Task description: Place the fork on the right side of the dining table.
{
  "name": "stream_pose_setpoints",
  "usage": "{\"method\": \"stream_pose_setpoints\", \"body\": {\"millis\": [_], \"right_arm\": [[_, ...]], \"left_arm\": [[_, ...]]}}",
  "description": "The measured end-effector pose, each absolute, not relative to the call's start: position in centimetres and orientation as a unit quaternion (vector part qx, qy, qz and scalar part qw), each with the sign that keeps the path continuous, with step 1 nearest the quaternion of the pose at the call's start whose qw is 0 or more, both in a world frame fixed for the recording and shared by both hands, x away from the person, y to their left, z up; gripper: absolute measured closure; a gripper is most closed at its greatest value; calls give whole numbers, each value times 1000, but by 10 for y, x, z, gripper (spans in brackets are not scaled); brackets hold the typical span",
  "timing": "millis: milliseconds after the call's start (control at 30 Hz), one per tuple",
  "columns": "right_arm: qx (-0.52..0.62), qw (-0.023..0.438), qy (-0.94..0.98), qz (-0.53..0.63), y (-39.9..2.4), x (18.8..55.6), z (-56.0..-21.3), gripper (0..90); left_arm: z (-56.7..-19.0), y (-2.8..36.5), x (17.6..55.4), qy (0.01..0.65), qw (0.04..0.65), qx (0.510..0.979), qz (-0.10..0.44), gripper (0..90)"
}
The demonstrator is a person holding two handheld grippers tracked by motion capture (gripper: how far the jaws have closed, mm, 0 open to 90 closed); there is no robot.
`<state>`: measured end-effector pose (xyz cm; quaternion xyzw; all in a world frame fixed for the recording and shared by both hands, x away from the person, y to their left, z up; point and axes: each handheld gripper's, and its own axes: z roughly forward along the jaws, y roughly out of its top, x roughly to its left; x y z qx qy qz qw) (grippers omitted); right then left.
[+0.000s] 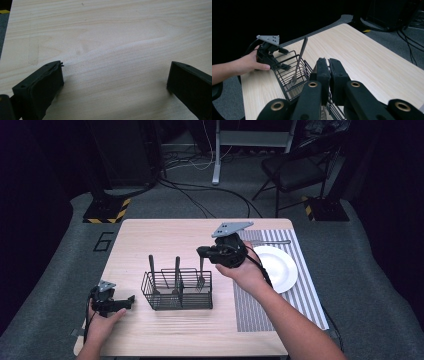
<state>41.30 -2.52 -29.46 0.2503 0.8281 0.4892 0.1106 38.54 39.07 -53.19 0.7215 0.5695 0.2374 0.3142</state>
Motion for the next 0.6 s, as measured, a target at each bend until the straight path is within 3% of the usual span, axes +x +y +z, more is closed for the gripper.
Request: {"method": "stream_pose_setpoints", "body": {"millis": [600], "right_arm": [[250, 116, 818, 505, -33, 410, -253, 869]], "left_arm": [[-532, 391, 385, 569, 314, 722, 237, 4]]}}
